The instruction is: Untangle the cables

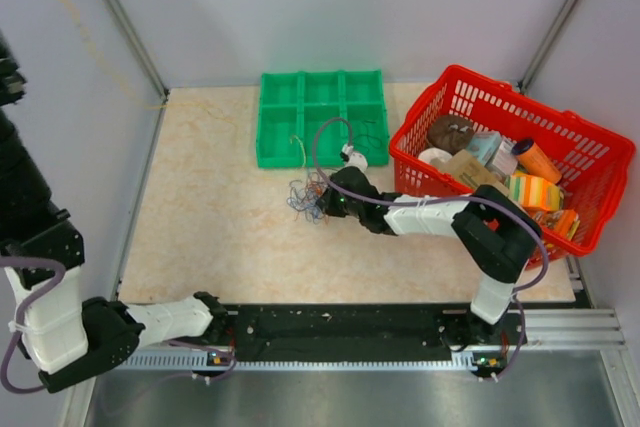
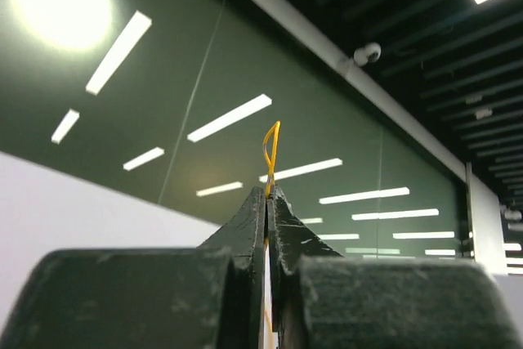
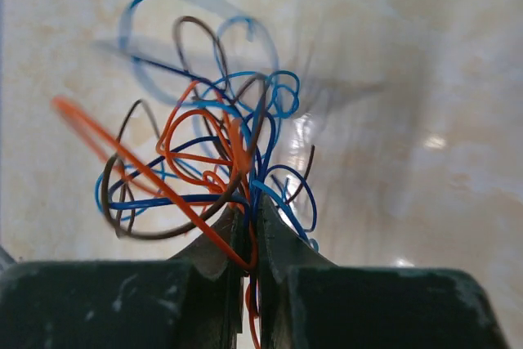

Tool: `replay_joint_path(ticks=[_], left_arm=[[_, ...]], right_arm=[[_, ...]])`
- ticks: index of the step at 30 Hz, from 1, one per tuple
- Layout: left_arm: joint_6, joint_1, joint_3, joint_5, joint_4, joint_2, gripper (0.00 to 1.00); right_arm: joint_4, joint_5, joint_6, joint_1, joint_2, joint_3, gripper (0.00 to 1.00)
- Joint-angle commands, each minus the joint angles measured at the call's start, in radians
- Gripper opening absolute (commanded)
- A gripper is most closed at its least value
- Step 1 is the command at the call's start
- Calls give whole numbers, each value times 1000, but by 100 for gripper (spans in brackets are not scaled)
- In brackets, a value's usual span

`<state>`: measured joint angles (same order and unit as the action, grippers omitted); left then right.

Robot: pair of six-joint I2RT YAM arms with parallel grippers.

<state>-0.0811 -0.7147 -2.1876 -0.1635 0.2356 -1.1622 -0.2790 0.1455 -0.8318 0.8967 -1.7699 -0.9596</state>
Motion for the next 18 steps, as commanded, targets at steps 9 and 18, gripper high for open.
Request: replay_joint_path(ticks=[9, 18], left_arm=[[37, 3, 160, 38, 157, 113, 0], [-32, 1, 711, -191, 15, 263, 0]], right_arm=[[414, 163, 18, 13, 246, 45, 0], [494, 151, 319, 13, 604, 234, 0]])
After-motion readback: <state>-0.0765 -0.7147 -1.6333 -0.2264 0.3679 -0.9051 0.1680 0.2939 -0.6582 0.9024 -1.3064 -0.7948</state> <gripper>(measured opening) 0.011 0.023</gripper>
